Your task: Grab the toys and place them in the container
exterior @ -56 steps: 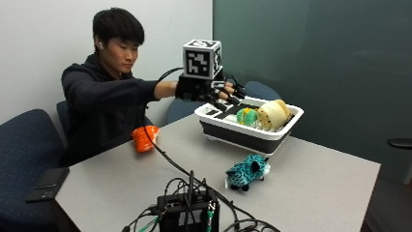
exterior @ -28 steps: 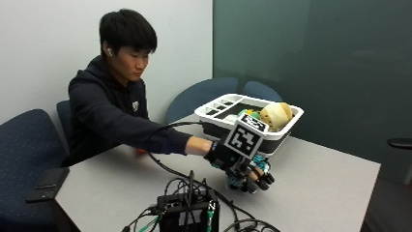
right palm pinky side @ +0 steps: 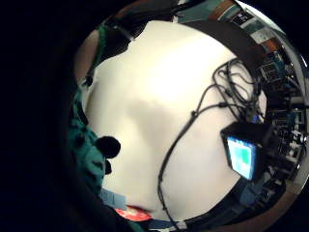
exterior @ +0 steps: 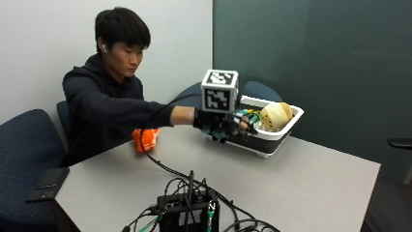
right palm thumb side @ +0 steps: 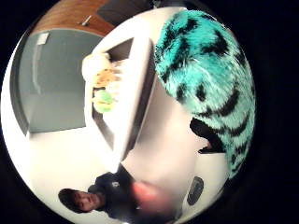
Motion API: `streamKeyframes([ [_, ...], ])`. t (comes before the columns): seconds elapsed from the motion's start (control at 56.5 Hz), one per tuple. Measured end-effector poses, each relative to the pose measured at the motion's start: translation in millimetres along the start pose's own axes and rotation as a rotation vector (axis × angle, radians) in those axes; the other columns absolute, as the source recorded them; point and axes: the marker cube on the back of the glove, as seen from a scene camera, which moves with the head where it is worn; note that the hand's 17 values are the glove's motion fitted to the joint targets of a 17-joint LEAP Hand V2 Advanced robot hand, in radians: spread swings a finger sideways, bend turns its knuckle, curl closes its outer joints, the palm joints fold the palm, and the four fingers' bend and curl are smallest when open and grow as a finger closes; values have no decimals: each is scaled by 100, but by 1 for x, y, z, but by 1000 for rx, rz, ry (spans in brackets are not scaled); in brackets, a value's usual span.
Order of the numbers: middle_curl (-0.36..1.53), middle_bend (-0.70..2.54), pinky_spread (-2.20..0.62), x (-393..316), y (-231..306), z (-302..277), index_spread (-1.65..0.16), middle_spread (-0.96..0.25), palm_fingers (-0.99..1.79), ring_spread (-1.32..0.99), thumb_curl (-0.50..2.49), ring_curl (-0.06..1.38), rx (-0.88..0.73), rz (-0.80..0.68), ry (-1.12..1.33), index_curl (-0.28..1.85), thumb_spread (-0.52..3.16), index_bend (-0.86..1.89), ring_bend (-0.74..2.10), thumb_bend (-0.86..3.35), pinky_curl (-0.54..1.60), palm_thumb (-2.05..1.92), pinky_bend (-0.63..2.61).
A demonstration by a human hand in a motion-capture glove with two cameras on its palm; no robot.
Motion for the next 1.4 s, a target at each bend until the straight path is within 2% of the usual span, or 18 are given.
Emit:
streamKeyframes([
  [0.195, 45, 53, -9, -49, 26, -89, -8, -20, 30, -21, 60, 18, 139, -11, 34, 74, 134, 125, 22, 17, 17, 68, 74],
  [0.337, 47, 53, -10, -104, 32, -127, -7, -20, 30, -24, 64, 20, 220, -106, -5, 76, 133, 125, 25, 15, 17, 68, 77],
  [0.407, 48, 52, -10, -106, 16, -135, -7, -20, 30, -25, 64, 21, 263, -47, -44, 77, 130, 123, 27, 11, 18, 63, 78],
  [0.461, 49, 52, -11, -103, 0, -132, -8, -20, 29, -25, 64, 22, 270, 15, -73, 78, 129, 121, 30, 8, 18, 60, 80],
  [0.531, 49, 51, -11, -133, -8, -92, -9, -19, 28, -26, 63, 24, 233, -3, 42, 77, 129, 114, 33, 5, 19, 55, 83],
  [0.602, 47, 43, -11, -142, -16, -56, -10, -17, 21, -24, 59, 25, 97, 22, 73, 77, 133, 111, 35, 2, 21, 51, 87],
  [0.638, 44, 29, -10, -144, -15, -43, -11, -13, -3, -20, 54, 27, 0, 4, 73, 74, 133, 99, 35, -5, 24, 39, 97],
  [0.673, 41, 19, -8, -145, -11, -34, -12, -8, -32, -16, 50, 28, -69, -28, 78, 67, 128, 67, 37, -10, 28, 26, 109],
  [0.691, 40, 16, -8, -145, -9, -32, -12, -7, -36, -14, 48, 27, -89, -42, 78, 66, 126, 57, 35, -10, 28, 22, 112],
  [0.709, 39, 14, -7, -144, -7, -31, -13, -5, -48, -12, 47, 27, -99, -52, 75, 59, 121, 36, 37, -12, 29, 16, 116],
  [0.744, 37, 10, -6, -140, -2, -33, -14, -3, -47, -10, 45, 27, -103, -60, 61, 54, 118, 20, 36, -10, 29, 11, 118],
  [0.815, 33, 8, -5, -116, 18, -54, -16, 0, -41, -6, 43, 26, -75, -44, 8, 43, 112, 7, 30, -6, 29, 5, 116],
  [0.974, 29, 12, -3, -72, 80, -99, -18, 2, -31, -3, 40, 26, -28, -65, -44, 33, 108, 7, 24, -3, 26, 4, 108],
  [1.116, 28, 15, -2, -66, 177, -100, -19, 1, -24, -2, 38, 27, -69, -279, -6, 29, 109, 10, 20, -2, 23, 5, 102],
  [1.169, 28, 15, -2, -59, 206, -95, -20, 1, -23, -2, 38, 27, -91, -323, 19, 28, 109, 10, 20, -2, 23, 5, 101],
  [1.275, 27, 14, -2, -22, 236, -76, -21, -4, -21, -1, 37, 28, -141, -224, 64, 27, 109, 10, 20, -2, 22, 5, 99],
  [1.346, 27, 14, -2, -37, 281, -24, -22, -6, -21, -1, 36, 29, -231, -361, 178, 25, 108, 10, 20, -3, 21, 4, 98],
  [1.399, 27, 15, -2, -36, 297, 8, -23, -7, -22, -2, 36, 29, -306, -396, 226, 24, 107, 9, 19, -3, 21, 3, 99],
])
